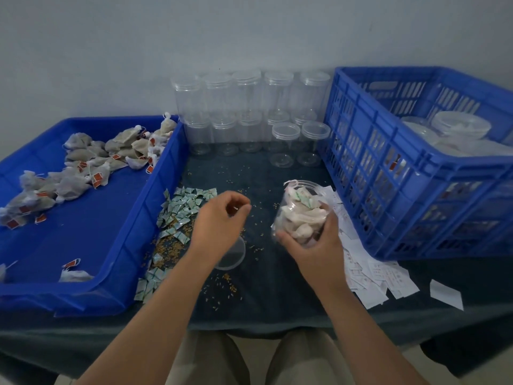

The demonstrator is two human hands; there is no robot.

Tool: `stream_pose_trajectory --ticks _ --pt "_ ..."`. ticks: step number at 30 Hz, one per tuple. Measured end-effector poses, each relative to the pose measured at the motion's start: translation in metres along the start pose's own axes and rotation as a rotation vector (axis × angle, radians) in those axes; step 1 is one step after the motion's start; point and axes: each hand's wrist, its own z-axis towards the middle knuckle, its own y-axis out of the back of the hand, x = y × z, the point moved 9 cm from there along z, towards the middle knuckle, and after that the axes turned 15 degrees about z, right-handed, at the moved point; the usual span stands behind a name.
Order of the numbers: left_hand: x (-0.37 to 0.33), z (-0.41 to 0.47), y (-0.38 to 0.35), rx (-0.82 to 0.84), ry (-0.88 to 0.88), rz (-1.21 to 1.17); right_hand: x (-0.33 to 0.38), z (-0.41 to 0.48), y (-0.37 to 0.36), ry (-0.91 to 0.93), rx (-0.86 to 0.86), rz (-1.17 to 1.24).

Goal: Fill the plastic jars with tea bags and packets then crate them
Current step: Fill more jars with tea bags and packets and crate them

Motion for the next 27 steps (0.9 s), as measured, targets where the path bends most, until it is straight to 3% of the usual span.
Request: stream_pose_trajectory --ticks 6,14,18,21,25,27 --pt "-0.021 -0.015 -0.107 0.37 -0.304 0.435 0.001 0.011 0.059 -0.013 -0.22 -0.026" --pt "-0.018 0.006 -0.142 0.3 -0.221 0.482 0.005 0.008 0.076 -0.024 -0.224 -0.032" --pt "-0.03 0.014 -0.14 0.217 -0.354 0.423 0.004 0.006 0.075 -0.023 -0.203 -0.025" --pt "-0.041 0.01 -0.142 0.257 -0.454 0.429 0.0 0.004 0.072 -0.037 -0.182 -0.014" --pt "-0.047 0.006 -0.141 0.213 -0.509 0.59 -0.002 0.0 0.067 -0.037 -0.153 -0.034" --pt "-0.046 0.008 -0.134 0.179 -0.452 0.505 -0.002 -0.002 0.064 -0.035 -0.147 -0.047"
